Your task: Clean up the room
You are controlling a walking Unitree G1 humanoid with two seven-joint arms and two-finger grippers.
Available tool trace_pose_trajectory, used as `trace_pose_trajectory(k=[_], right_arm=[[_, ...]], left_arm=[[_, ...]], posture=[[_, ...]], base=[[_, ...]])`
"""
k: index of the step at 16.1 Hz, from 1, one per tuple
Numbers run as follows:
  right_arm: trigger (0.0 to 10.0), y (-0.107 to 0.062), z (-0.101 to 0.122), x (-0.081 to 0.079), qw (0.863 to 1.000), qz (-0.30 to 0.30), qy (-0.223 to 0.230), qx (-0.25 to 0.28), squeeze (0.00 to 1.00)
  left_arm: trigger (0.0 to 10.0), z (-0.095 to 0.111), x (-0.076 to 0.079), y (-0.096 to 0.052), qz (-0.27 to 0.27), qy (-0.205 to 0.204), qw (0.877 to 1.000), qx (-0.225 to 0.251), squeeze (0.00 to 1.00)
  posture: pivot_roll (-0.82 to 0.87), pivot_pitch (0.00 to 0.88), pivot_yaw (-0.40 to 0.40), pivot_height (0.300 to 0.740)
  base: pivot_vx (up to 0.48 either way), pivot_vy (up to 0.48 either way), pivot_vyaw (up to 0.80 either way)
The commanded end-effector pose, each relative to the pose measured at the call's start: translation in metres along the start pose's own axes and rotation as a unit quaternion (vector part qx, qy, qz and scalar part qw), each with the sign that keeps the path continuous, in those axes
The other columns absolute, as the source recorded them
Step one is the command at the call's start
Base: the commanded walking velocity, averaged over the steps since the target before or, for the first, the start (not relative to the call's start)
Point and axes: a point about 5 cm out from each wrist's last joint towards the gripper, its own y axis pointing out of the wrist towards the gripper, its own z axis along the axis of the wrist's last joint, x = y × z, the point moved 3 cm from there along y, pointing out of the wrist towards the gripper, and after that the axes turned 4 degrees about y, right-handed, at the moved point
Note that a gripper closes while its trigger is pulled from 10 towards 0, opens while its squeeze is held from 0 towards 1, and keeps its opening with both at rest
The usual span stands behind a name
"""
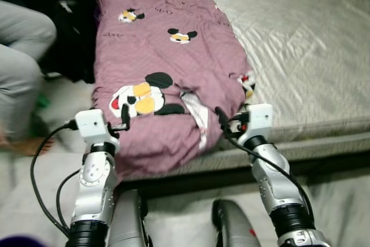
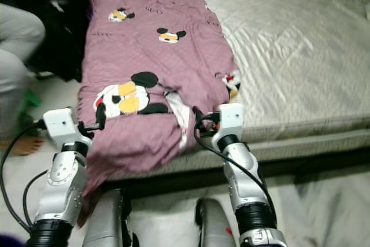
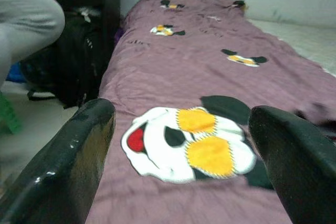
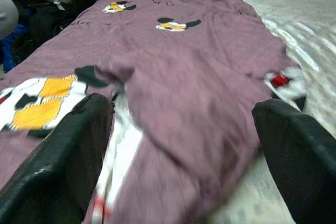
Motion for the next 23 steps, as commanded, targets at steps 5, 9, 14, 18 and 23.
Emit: trace_pose_trajectory(k=[5,9,14,18,23], right_arm=[[10.0,0.004,0.001,-0.011,1.0,0.017,0.005,0.002,0.0],[10.0,0.004,0.001,-0.01,1.0,0.014,0.007,0.001,0.0],[10.0,0.004,-0.001,-0.01,1.0,0.019,0.005,-0.003,0.0],[10.0,0.004,-0.002,-0.008,1.0,0.015,0.006,-0.006,0.0],[10.0,0.008,0.0,0.0,1.0,0.009,0.0,-0.013,0.0]], left_arm=[[10.0,0.0,-0.007,0.002,0.017,-0.002,1.0,-0.006,0.0],[10.0,-0.002,-0.008,0.002,0.023,0.002,1.0,-0.012,0.0],[10.0,-0.011,-0.017,-0.001,0.054,0.005,0.998,-0.038,0.0],[10.0,0.002,-0.033,-0.013,0.096,0.007,0.995,-0.011,0.0],[10.0,-0.001,-0.048,-0.04,0.129,0.021,0.991,-0.019,0.0]], posture=[[-0.08,0.125,0.004,0.531],[-0.08,0.12,0.003,0.527],[-0.08,0.113,0.003,0.507],[-0.06,0.113,-0.002,0.498],[-0.03,0.114,-0.016,0.498]], base=[[0.201,0.0,0.0],[0.0,0.0,0.0],[0.0,0.0,0.0],[0.0,0.0,0.0],[0.0,0.0,0.0]])
